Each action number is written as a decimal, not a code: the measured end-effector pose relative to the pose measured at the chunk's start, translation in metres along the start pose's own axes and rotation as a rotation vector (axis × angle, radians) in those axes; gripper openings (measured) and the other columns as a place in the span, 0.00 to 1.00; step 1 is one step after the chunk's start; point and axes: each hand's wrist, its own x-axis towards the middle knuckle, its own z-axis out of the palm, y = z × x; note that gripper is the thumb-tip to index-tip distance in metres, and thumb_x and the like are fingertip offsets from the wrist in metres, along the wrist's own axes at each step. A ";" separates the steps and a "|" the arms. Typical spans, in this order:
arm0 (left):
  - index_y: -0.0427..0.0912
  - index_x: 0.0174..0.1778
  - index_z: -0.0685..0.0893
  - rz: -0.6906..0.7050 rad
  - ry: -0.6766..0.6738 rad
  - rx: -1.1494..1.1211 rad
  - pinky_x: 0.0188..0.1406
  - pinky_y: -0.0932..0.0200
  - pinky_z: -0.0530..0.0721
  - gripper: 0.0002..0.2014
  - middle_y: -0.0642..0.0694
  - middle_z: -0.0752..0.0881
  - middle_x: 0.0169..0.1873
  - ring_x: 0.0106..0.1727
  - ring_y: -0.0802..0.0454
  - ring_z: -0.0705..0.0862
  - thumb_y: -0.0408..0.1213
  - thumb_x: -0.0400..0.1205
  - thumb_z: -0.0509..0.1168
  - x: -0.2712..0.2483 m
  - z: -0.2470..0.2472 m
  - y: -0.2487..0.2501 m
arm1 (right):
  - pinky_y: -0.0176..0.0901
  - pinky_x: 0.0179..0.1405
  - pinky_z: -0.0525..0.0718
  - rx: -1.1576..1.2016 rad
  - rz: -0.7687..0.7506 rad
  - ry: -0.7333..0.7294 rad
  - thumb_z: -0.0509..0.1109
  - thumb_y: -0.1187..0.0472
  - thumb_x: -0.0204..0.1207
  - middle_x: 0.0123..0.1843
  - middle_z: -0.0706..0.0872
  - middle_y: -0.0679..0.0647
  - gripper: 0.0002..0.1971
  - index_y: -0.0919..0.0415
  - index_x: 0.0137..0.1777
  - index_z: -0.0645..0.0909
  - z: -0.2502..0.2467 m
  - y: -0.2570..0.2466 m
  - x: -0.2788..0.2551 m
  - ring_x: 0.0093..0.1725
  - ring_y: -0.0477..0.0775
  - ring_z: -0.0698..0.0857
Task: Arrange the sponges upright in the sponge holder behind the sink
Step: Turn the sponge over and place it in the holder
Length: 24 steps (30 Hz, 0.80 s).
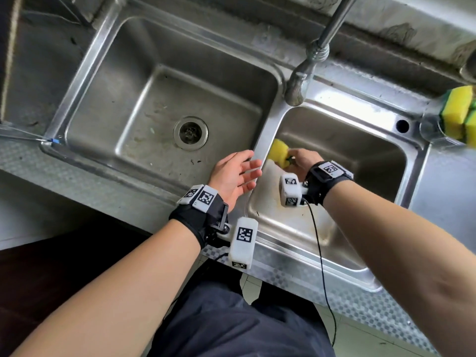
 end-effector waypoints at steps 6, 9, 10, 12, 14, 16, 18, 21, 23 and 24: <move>0.42 0.55 0.83 0.015 0.030 0.012 0.33 0.59 0.78 0.11 0.44 0.89 0.43 0.36 0.51 0.86 0.41 0.78 0.66 0.002 -0.002 0.001 | 0.44 0.33 0.87 0.219 -0.203 0.091 0.64 0.68 0.70 0.41 0.84 0.65 0.07 0.67 0.32 0.78 -0.002 -0.044 0.014 0.38 0.61 0.87; 0.43 0.54 0.83 0.011 0.031 0.014 0.33 0.59 0.78 0.11 0.43 0.88 0.44 0.37 0.50 0.85 0.41 0.78 0.66 0.004 -0.001 -0.003 | 0.45 0.42 0.85 0.035 -0.231 0.031 0.68 0.67 0.69 0.38 0.86 0.57 0.04 0.61 0.35 0.82 0.010 -0.033 -0.003 0.42 0.60 0.85; 0.43 0.53 0.83 0.009 0.027 0.011 0.33 0.59 0.78 0.10 0.43 0.88 0.44 0.37 0.50 0.85 0.41 0.78 0.66 0.004 0.000 -0.004 | 0.45 0.36 0.82 0.052 -0.199 0.013 0.66 0.73 0.68 0.33 0.84 0.56 0.07 0.63 0.32 0.81 0.018 -0.025 -0.010 0.37 0.60 0.82; 0.43 0.53 0.83 0.007 0.024 0.013 0.33 0.59 0.78 0.09 0.43 0.88 0.43 0.36 0.50 0.85 0.41 0.78 0.66 0.005 0.004 -0.008 | 0.44 0.27 0.78 0.021 -0.144 -0.069 0.62 0.82 0.64 0.27 0.81 0.59 0.11 0.69 0.28 0.80 0.027 0.001 -0.024 0.32 0.60 0.78; 0.43 0.52 0.83 0.009 0.012 0.023 0.33 0.59 0.78 0.09 0.43 0.88 0.43 0.36 0.50 0.85 0.41 0.79 0.65 0.004 0.013 -0.009 | 0.49 0.38 0.88 -0.172 -0.003 -0.211 0.65 0.80 0.67 0.34 0.84 0.65 0.07 0.73 0.35 0.83 0.032 0.026 -0.039 0.37 0.62 0.84; 0.43 0.51 0.84 0.020 -0.004 0.035 0.34 0.59 0.78 0.09 0.43 0.88 0.43 0.38 0.49 0.85 0.41 0.78 0.66 0.002 0.021 -0.008 | 0.58 0.54 0.89 -0.389 0.072 -0.356 0.70 0.73 0.69 0.43 0.87 0.67 0.05 0.73 0.43 0.86 0.031 0.048 -0.053 0.43 0.62 0.87; 0.43 0.52 0.84 0.035 -0.018 0.055 0.34 0.58 0.78 0.09 0.43 0.89 0.43 0.38 0.49 0.85 0.41 0.78 0.66 0.000 0.027 -0.005 | 0.58 0.57 0.89 -0.544 0.043 -0.426 0.73 0.68 0.68 0.45 0.90 0.66 0.10 0.70 0.48 0.88 0.031 0.058 -0.065 0.42 0.58 0.87; 0.43 0.50 0.84 0.069 -0.037 0.103 0.35 0.59 0.78 0.08 0.43 0.89 0.43 0.38 0.49 0.85 0.41 0.78 0.66 -0.003 0.040 0.001 | 0.45 0.40 0.88 -0.585 -0.001 -0.462 0.70 0.66 0.72 0.41 0.89 0.60 0.12 0.67 0.53 0.89 0.012 0.053 -0.086 0.34 0.52 0.84; 0.44 0.49 0.83 0.085 -0.053 0.150 0.34 0.59 0.78 0.07 0.43 0.88 0.43 0.38 0.49 0.85 0.41 0.79 0.66 -0.007 0.050 0.004 | 0.41 0.32 0.83 -0.495 0.006 -0.454 0.67 0.67 0.73 0.40 0.88 0.60 0.12 0.67 0.52 0.89 -0.011 0.051 -0.101 0.33 0.52 0.82; 0.44 0.49 0.83 0.095 -0.060 0.192 0.34 0.60 0.77 0.07 0.42 0.88 0.44 0.39 0.50 0.84 0.41 0.79 0.65 -0.007 0.054 0.004 | 0.41 0.29 0.83 -0.402 0.009 -0.427 0.65 0.67 0.73 0.41 0.87 0.61 0.12 0.67 0.51 0.89 -0.023 0.051 -0.107 0.33 0.53 0.82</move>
